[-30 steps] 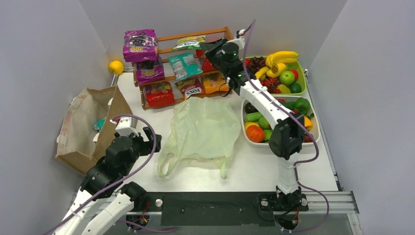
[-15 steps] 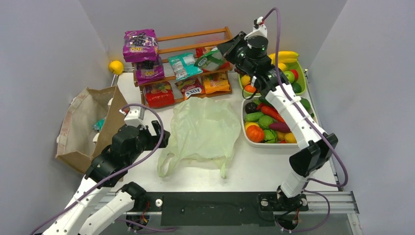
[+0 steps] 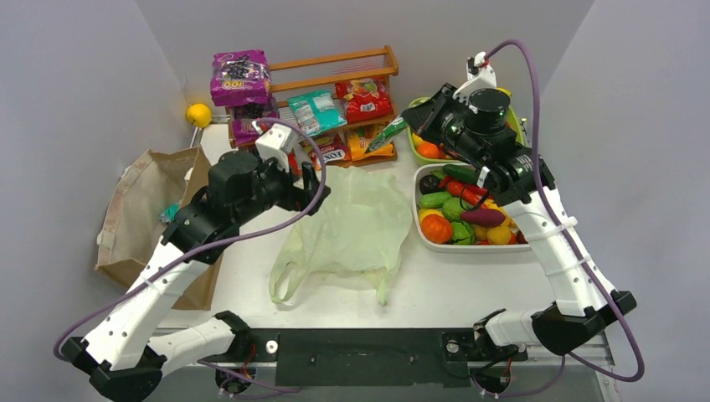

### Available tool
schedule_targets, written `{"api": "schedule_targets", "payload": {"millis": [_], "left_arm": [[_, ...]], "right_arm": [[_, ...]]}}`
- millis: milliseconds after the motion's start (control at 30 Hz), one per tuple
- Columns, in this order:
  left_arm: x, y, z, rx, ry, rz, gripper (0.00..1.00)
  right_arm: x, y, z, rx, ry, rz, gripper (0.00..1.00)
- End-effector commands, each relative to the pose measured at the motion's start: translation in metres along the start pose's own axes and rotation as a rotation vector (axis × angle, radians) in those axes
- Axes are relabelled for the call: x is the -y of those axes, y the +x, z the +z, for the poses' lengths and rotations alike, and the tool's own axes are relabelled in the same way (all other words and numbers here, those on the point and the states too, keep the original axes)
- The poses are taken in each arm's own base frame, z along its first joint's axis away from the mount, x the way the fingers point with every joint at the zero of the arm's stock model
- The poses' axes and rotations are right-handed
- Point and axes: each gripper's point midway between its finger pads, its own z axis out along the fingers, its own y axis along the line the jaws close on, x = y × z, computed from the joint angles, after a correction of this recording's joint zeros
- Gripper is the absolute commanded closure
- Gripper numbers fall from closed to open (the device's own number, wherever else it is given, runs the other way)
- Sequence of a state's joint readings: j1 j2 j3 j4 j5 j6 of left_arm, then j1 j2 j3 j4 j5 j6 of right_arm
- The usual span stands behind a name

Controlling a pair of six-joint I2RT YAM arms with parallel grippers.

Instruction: Place the food into the grocery bag and tie it

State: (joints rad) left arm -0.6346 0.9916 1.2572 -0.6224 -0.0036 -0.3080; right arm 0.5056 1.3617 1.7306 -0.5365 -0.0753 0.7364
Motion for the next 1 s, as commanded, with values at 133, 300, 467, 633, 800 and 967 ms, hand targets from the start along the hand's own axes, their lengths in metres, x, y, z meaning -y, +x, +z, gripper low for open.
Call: {"api": "schedule_targets", "payload": {"millis": [133, 300, 467, 633, 800, 967], "left_arm": [[0.057, -0.098, -0.008, 0.200, 0.228, 0.241, 0.14], [0.077, -0.110, -0.002, 0.227, 0.327, 0.290, 0.11], [0.089, -0.110, 0.009, 0.230, 0.401, 0.317, 0.08], [0.099, -0.100, 0.024, 0.192, 0.468, 0.336, 0.07], [0.108, -0.094, 0.032, 0.185, 0.500, 0.326, 0.07], [0.111, -0.077, 0.045, 0.158, 0.505, 0.320, 0.08]], "right_arm": [[-0.020, 0.007, -0.040, -0.014, -0.059, -0.052, 1.00], [-0.029, 0.015, -0.050, -0.035, -0.074, -0.076, 1.00], [-0.040, 0.031, -0.057, -0.077, -0.107, -0.086, 1.00], [-0.051, 0.039, -0.062, -0.100, -0.135, -0.083, 1.00], [-0.062, 0.042, -0.068, -0.104, -0.160, -0.078, 1.00], [-0.072, 0.046, -0.073, -0.115, -0.187, -0.076, 1.00]]}}
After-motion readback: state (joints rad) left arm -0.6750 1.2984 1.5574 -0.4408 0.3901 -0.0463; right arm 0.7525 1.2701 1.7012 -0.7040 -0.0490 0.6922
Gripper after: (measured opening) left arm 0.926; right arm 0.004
